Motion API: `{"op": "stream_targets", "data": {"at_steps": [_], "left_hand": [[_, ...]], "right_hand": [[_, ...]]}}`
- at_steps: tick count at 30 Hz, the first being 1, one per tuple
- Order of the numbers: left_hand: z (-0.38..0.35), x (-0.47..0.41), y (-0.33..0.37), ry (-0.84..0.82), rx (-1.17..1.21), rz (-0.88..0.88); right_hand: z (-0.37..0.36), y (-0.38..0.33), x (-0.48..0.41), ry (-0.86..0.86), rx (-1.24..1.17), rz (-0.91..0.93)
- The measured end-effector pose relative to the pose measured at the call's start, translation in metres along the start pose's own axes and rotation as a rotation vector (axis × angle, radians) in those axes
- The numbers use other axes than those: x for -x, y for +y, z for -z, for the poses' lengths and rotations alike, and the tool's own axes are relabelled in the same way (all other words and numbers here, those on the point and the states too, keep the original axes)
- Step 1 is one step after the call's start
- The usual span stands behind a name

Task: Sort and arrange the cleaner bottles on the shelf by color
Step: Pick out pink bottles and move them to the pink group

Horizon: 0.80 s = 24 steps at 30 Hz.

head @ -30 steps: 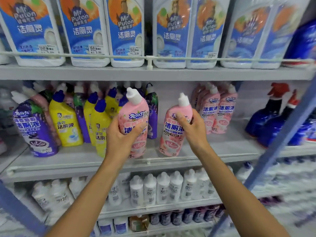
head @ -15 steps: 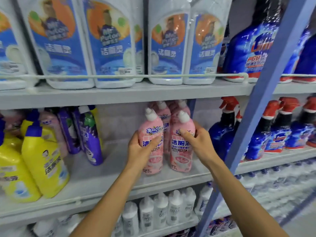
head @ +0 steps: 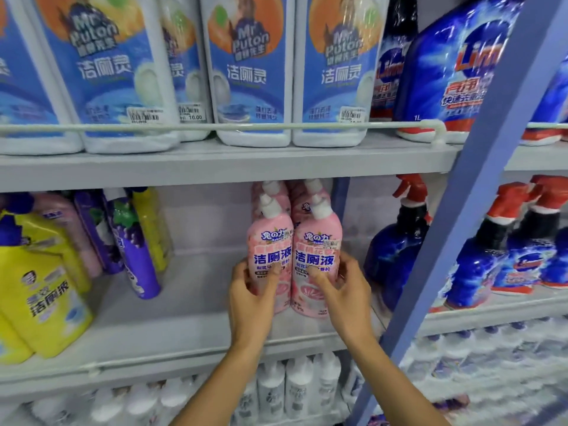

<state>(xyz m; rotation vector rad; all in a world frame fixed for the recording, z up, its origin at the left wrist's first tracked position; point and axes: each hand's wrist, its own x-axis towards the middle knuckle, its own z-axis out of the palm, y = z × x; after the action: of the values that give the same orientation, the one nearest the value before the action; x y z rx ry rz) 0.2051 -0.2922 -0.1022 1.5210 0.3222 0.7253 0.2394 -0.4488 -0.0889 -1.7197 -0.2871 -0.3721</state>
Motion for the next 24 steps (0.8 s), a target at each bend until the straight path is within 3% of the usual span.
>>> {"op": "stream_targets", "data": {"at_steps": [6,16,24], "left_hand": [[-0.008,-0.008,0.004,0.003,0.046,-0.048],[-0.015,-0.029,-0.014,0.048,-0.030,-0.040],[-0.014,-0.032,-0.025,-0.002,-0.211,-0.009]], "right_hand": [[0.003,0.014,-0.027,-0.052,0.144,0.116],[-0.013,0.020,-0.042,-0.022,0.060,0.100],[-0.012,0.026,-0.047,-0.195,0.067,0.008]]}}
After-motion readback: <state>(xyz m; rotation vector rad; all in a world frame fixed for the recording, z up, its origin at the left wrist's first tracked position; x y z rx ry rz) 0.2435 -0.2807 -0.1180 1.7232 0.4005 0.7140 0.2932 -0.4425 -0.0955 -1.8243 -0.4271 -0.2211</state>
